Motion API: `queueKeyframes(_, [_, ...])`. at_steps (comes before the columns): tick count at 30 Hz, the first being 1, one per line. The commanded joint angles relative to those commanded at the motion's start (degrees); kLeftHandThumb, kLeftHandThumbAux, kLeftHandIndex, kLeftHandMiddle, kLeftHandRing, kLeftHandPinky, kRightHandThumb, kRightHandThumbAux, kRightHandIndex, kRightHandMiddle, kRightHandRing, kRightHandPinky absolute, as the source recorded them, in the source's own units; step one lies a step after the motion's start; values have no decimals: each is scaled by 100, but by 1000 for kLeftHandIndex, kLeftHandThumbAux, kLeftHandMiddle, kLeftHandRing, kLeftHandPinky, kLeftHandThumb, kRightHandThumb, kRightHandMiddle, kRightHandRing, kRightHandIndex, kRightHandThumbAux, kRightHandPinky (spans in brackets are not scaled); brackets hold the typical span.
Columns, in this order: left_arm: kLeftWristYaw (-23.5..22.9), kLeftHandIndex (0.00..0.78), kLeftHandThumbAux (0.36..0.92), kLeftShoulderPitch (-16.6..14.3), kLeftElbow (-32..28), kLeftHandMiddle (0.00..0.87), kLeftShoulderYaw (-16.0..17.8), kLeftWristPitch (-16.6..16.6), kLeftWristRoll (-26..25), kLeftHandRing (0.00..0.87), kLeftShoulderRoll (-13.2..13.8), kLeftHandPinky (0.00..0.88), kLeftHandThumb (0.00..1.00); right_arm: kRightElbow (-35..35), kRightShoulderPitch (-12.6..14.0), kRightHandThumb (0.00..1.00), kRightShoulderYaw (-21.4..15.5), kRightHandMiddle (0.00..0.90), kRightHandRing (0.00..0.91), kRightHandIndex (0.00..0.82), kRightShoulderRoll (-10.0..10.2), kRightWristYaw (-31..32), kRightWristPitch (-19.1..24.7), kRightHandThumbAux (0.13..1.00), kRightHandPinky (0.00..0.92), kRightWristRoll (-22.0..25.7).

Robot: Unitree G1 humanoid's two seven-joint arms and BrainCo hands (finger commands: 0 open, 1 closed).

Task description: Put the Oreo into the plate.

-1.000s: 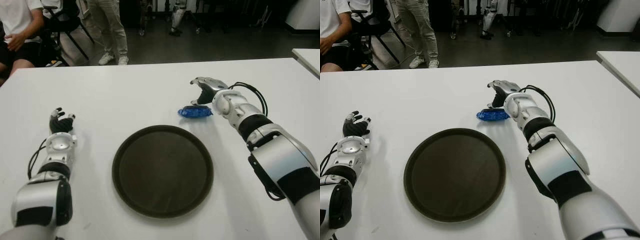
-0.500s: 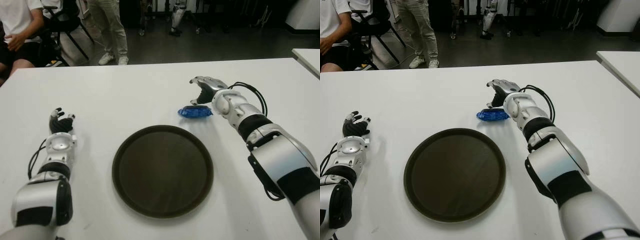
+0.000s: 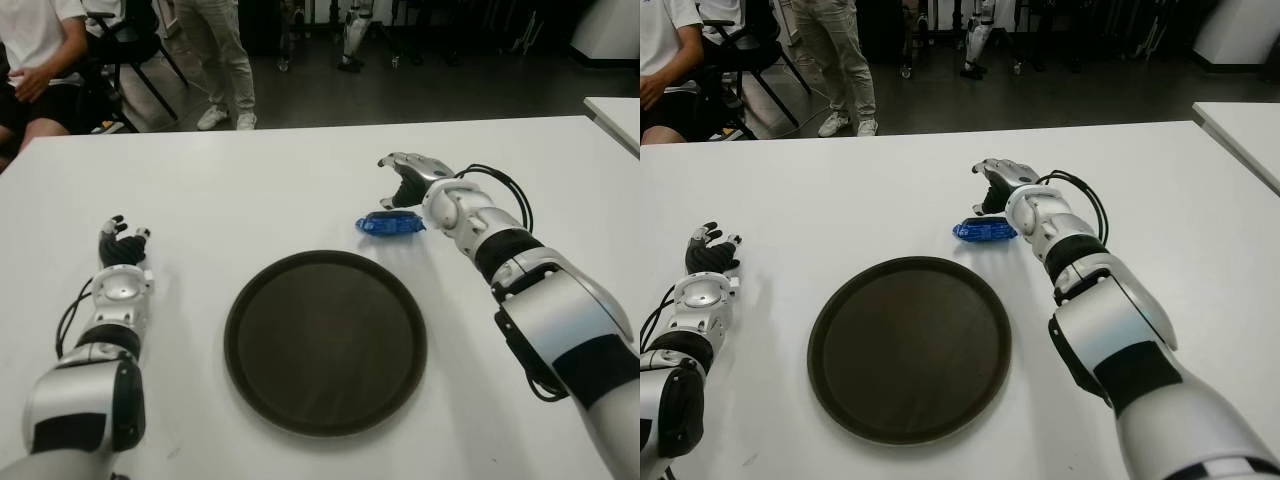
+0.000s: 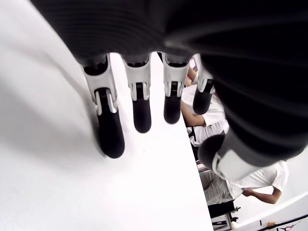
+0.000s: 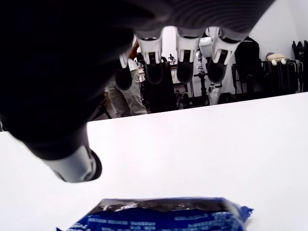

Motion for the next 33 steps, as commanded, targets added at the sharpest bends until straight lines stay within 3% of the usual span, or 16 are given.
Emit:
queueKeyframes(13, [24, 37, 622, 4, 1, 160, -43, 24, 47, 154, 6, 110, 159, 3, 40, 467, 32, 14, 22, 0, -33, 58, 3, 695, 77, -36])
queueKeyframes(33, [-13, 41, 643, 1, 5, 155, -43, -13, 48, 155, 28, 111, 158, 28, 133, 449, 179, 18, 8, 0, -43, 199, 78, 679, 48, -131])
